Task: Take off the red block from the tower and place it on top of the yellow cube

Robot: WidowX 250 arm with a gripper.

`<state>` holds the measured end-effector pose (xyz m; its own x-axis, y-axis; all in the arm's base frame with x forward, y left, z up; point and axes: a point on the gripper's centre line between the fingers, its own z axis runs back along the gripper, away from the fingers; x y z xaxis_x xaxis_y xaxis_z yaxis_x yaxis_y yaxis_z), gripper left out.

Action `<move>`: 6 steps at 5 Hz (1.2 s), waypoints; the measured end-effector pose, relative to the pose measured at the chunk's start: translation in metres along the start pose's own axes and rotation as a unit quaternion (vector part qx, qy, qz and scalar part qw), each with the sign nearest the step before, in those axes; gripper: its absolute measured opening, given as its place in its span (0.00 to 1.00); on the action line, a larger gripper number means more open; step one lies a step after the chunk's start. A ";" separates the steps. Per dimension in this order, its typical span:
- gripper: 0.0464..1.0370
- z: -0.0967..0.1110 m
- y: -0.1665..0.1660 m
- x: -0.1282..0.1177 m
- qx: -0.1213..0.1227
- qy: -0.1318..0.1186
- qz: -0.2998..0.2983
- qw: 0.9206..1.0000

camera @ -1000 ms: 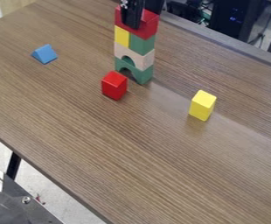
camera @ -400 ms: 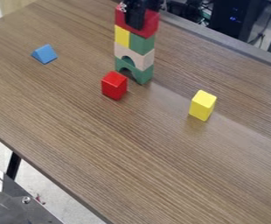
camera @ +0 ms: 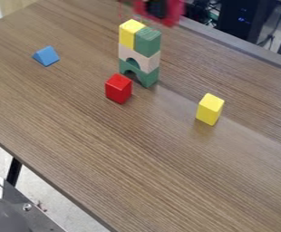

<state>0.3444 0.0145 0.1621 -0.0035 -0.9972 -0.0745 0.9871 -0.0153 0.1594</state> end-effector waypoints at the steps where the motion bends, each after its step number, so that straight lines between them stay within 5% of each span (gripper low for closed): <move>1: 0.53 -0.001 -0.002 0.031 0.001 0.001 -0.003 1.000; 3: 0.53 -0.022 -0.014 0.083 -0.026 0.004 0.017 0.999; 6: 0.52 -0.064 -0.026 0.101 -0.059 -0.033 0.036 0.997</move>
<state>0.3290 -0.0810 0.0872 0.0620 -0.9981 -0.0013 0.9970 0.0619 0.0456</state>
